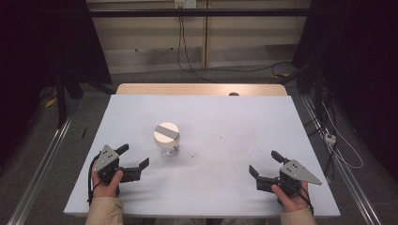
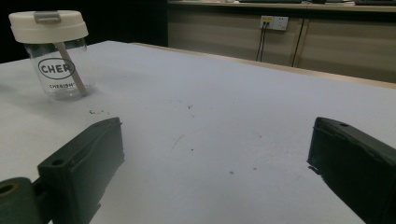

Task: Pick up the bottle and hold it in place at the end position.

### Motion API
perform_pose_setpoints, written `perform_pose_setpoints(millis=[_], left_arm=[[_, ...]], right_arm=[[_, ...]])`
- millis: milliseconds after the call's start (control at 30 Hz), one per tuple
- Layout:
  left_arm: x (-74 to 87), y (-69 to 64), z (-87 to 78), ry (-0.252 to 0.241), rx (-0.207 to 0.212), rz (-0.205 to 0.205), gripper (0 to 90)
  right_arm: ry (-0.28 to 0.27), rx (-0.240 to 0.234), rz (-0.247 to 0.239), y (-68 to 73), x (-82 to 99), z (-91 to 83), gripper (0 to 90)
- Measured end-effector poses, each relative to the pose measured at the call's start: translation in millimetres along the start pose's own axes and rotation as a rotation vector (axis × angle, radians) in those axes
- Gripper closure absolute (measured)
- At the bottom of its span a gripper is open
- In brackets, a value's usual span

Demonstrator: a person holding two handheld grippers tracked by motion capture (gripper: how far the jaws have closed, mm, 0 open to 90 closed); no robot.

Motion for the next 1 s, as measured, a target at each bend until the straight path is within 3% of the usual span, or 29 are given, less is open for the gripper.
perform_pose_setpoints(millis=[133,367,533,700,833,867,967,1000], left_arm=[[-1.3,-0.4,2.8,0.002,0.005,0.004,2.8],[-3.8,-6.3,16.6,0.009,0.05,0.013,2.8],[-5.9,-7.5,29.4,-0.003,0.062,-0.011,2.8],[-7.2,-5.3,38.0,0.005,0.042,-0.024,3.2],[-8.4,-5.8,39.6,-0.007,0.055,-0.03,3.2],[-8.5,-6.2,41.8,0.01,0.059,-0.013,3.2],[-8.5,-6.5,45.6,0.017,0.053,-0.042,3.9],[-8.2,-6.4,46.7,0.026,0.052,-0.032,3.9]], right_arm=[[0.004,-0.008,0.007,0.4,0.7,-1.2,3.0],[0.009,0.007,0.015,-3.4,1.7,-1.2,3.1],[0.007,0.012,0.014,-3.4,1.4,-1.6,3.2],[0.002,0.012,0.0,-1.4,0.6,-1.5,3.3],[0.008,0.014,-0.011,-0.1,1.2,-1.7,3.3],[0.008,0.013,-0.015,0.1,1.3,-1.6,3.3],[0.007,0.017,-0.016,0.2,1.0,-2.8,3.3],[0.006,0.017,-0.016,0.1,0.8,-3.2,3.3]])
Point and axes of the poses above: each handheld gripper's, and its own axes: z roughly forward along the jaws, x roughly out of its underside, y roughly to its left, the point moved 7 cm from there along z, roughly forward along the jaws, and after that the axes turned 8 degrees about x, right-handed, at the moved point
